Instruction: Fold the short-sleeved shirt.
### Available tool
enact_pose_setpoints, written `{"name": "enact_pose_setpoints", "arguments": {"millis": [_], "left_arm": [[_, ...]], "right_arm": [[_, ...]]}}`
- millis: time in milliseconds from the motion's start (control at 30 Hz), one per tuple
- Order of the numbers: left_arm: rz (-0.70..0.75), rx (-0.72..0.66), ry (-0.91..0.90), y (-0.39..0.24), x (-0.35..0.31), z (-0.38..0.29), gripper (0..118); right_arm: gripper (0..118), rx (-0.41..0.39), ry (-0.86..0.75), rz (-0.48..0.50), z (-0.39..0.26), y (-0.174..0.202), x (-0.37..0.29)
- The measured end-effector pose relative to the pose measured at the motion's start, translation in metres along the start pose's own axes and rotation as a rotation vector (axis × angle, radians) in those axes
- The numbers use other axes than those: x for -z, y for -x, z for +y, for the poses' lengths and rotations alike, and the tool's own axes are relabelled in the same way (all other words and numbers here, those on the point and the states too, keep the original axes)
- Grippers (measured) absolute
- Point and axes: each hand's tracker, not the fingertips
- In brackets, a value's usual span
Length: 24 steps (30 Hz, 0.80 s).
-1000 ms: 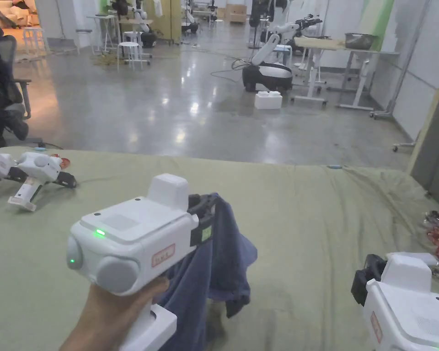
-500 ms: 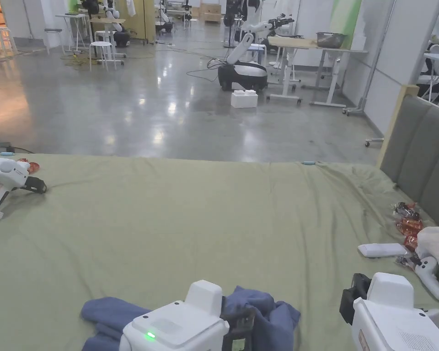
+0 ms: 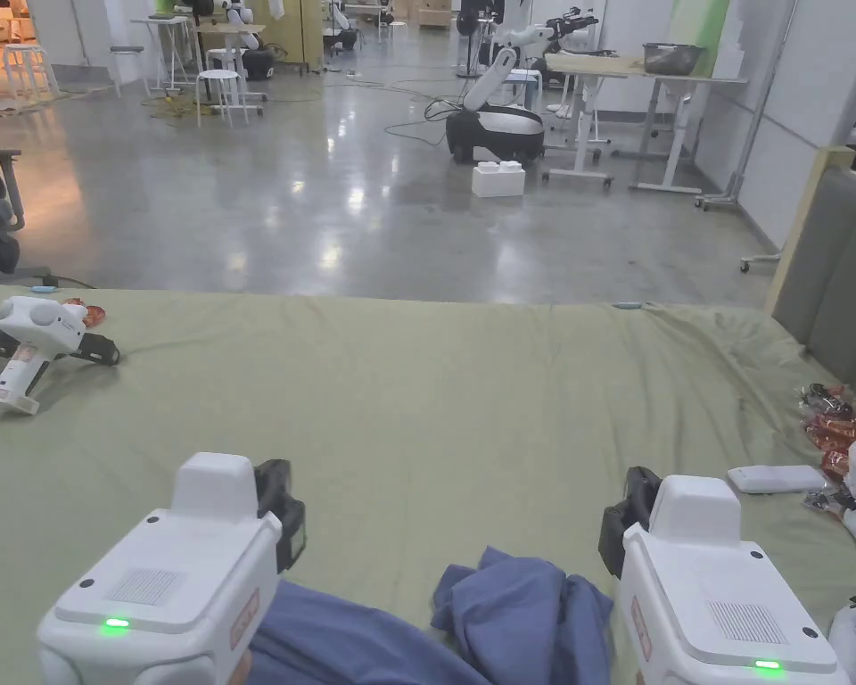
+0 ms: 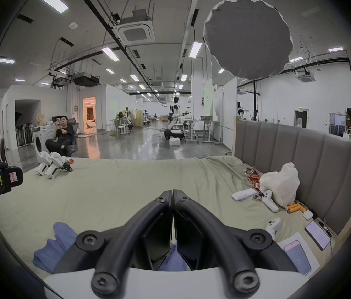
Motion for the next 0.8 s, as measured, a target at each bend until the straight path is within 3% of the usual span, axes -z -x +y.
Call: {"name": "enact_pose_setpoints", "arguments": {"millis": [267,400,633,667,700,800], "left_arm": [[0.043,-0.032,0.055,0.035,0.001,-0.008,0],[0.028,-0.166,0.231,0.072,0.032,-0.031,0],[0.042,-0.24,0.467,0.119,0.097,-0.067,1],[0.048,-0.243,0.488,0.118,0.103,-0.068,5],[0.048,-0.249,0.509,0.122,0.114,-0.072,18],[0.041,-0.24,0.594,0.14,0.163,-0.09,76]], "right_arm": [[0,-0.016,-0.042,0.038,0.006,0.025,0.002],[0,-0.03,-0.015,0.05,0.001,0.027,0.005],[0,-0.043,0.043,0.031,-0.013,0.016,0.016],[0,-0.042,0.05,0.029,-0.015,0.015,0.018],[0,-0.043,0.058,0.026,-0.017,0.014,0.02],[0,-0.048,0.079,0.017,-0.022,0.009,0.028]]}}
